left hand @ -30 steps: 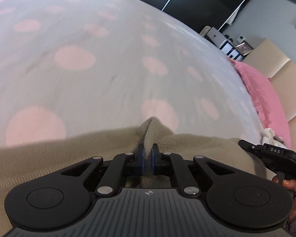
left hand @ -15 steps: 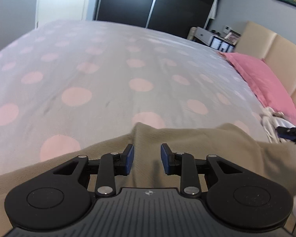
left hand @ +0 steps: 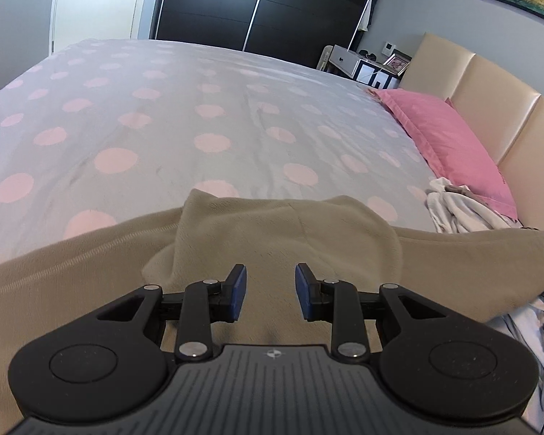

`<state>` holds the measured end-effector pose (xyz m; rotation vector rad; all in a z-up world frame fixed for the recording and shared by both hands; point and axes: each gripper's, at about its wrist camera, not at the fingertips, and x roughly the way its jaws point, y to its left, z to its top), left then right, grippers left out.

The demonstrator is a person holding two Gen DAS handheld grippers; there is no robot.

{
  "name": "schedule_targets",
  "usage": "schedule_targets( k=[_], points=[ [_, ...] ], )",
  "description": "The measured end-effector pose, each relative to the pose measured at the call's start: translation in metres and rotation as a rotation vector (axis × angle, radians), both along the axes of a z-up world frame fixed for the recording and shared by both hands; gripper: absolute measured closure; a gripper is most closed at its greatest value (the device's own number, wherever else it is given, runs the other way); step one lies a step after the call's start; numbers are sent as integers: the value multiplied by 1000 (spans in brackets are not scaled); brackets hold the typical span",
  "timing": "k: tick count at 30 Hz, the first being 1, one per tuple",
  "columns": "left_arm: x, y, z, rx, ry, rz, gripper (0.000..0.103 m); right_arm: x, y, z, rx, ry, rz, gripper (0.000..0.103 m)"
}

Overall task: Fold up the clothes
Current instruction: 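Grasp the hoodie sleeve with the right gripper and lift it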

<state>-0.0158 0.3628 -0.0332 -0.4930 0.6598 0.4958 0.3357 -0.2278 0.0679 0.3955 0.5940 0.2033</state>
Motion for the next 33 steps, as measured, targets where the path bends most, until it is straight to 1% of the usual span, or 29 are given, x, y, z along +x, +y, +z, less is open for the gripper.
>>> schedule_targets(
  k=[1, 3, 5, 8, 11, 12, 13, 14, 15, 16, 19, 22, 24, 29, 33],
  points=[
    [-1, -3, 1, 2, 8, -5, 77, 6, -14, -3, 33, 19, -19, 46],
    [-1, -9, 4, 12, 24, -6, 77, 19, -37, -10, 89, 53, -51, 42],
    [-2, -12, 7, 13, 29, -2, 77, 32, -46, -20, 134, 90, -54, 42],
    [-1, -16, 10, 13, 36, 12, 77, 48, -45, -35, 189, 119, -44, 42],
    [1, -17, 10, 17, 54, 20, 76, 61, -44, -47, 238, 129, -39, 42],
    [2, -16, 8, 14, 61, 19, 76, 65, -41, -50, 255, 130, -36, 45],
    [3, -16, 7, 9, 69, 19, 76, 68, -39, -51, 267, 131, -30, 52],
    [4, -16, 6, 5, 75, 20, 76, 70, -37, -52, 274, 131, -23, 56],
    [4, -16, 5, 2, 77, 22, 76, 69, -34, -50, 260, 126, -16, 67],
    [5, -15, 5, 0, 76, 21, 76, 68, -32, -47, 246, 118, -6, 73],
    [5, -14, 7, -2, 73, 11, 76, 58, -22, -30, 216, 69, 43, 79],
    [4, -14, 11, 10, 79, 9, 76, 43, 3, 2, 179, 11, 98, 80],
    [2, -14, 15, 27, 88, 5, 76, 29, 27, 25, 182, -19, 157, 81],
    [-11, -9, 24, 42, 89, 1, 76, -26, 116, 84, 168, -115, 348, 81],
    [-30, 1, 30, 41, 64, 21, 76, -72, 197, 114, 183, -152, 494, 81]
  ],
)
